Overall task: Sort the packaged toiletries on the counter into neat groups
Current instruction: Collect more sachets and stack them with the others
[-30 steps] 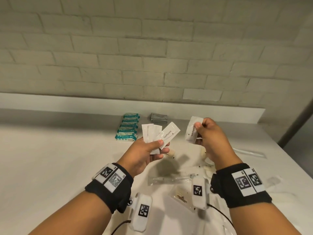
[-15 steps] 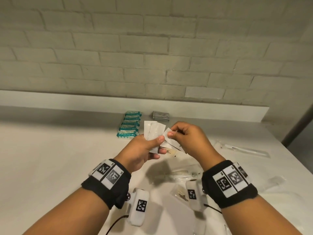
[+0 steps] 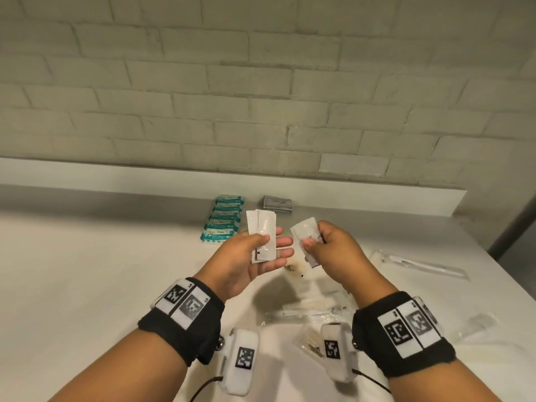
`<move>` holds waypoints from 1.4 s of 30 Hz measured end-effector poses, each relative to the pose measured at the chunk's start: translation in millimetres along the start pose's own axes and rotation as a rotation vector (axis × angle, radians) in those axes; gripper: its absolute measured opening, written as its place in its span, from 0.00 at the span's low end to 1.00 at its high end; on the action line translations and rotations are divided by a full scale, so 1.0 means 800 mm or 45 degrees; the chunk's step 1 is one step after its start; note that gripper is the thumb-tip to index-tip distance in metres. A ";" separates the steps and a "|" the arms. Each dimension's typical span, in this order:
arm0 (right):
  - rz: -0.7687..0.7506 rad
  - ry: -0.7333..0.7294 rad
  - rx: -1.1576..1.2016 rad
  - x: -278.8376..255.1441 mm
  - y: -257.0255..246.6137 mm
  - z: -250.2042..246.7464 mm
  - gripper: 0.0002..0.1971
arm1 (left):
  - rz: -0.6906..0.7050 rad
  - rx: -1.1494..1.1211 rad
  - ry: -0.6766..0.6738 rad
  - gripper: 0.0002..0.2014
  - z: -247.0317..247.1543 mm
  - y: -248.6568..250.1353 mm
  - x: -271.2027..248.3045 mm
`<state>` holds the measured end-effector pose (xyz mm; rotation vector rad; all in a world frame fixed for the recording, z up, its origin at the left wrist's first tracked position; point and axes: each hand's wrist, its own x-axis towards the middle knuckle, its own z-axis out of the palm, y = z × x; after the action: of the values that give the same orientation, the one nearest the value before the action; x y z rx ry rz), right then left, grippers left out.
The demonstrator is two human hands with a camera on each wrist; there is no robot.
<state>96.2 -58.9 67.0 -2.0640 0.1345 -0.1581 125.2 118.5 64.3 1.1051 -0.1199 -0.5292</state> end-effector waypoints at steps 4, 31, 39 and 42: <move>0.028 -0.026 0.465 0.001 -0.003 -0.003 0.06 | 0.075 0.118 0.059 0.12 -0.001 -0.003 -0.001; 0.063 -0.065 1.181 0.006 0.010 -0.002 0.10 | -0.106 0.098 0.037 0.09 -0.008 -0.011 0.008; 0.067 -0.189 0.821 0.003 0.002 0.011 0.10 | -0.175 0.086 -0.091 0.14 -0.002 -0.011 0.009; -0.207 -0.057 0.706 0.007 0.001 0.002 0.14 | -0.189 0.037 -0.011 0.16 -0.008 -0.009 0.015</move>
<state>101.6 -58.8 66.3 -1.5219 -0.0984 -0.2212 135.4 116.2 53.3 1.1459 -0.0531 -0.6668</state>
